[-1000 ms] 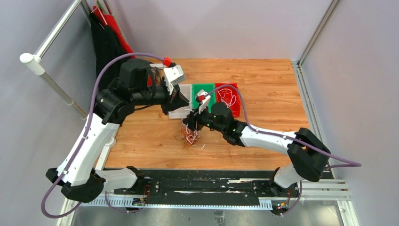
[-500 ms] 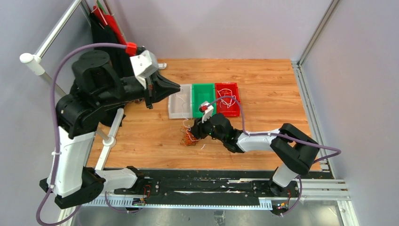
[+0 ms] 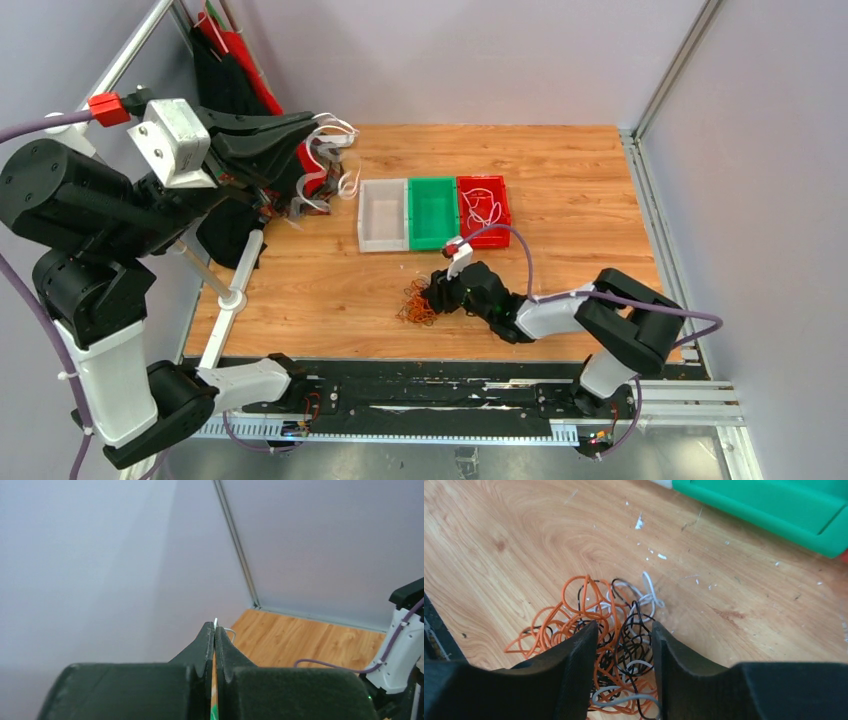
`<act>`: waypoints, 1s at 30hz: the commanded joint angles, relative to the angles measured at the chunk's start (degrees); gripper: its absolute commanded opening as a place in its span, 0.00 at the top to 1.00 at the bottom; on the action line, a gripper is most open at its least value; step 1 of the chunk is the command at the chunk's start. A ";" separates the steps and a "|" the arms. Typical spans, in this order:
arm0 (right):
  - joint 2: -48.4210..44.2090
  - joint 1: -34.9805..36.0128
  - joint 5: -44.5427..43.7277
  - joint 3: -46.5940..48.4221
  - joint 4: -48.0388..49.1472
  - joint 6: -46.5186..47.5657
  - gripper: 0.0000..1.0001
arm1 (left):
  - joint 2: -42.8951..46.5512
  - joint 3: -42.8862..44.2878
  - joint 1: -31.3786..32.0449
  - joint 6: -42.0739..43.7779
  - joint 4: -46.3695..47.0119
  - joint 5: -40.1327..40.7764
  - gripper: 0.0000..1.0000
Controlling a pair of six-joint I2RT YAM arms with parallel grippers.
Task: Untangle the cables
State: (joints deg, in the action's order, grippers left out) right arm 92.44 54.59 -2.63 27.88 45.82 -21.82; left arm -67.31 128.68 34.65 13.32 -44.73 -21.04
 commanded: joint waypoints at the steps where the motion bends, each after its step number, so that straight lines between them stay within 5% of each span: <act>1: -8.16 0.87 -2.93 0.17 -5.22 1.83 0.51 | 1.28 -4.74 0.32 0.94 4.80 1.82 0.99; 7: -24.14 0.95 -4.68 9.48 -22.84 5.90 0.36 | 4.29 -13.74 0.33 0.57 4.78 0.07 0.99; 13: -35.11 1.01 -4.94 15.49 -26.31 9.78 0.29 | 5.15 -18.35 0.30 3.01 2.18 -5.45 0.99; 30: -29.58 5.04 0.86 28.02 -26.77 20.64 0.25 | 5.60 -20.65 0.26 6.10 2.25 -5.50 1.00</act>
State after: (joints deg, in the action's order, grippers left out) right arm 60.84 55.81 -5.13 50.11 17.41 -4.97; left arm -62.70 108.55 34.65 18.28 -43.40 -26.55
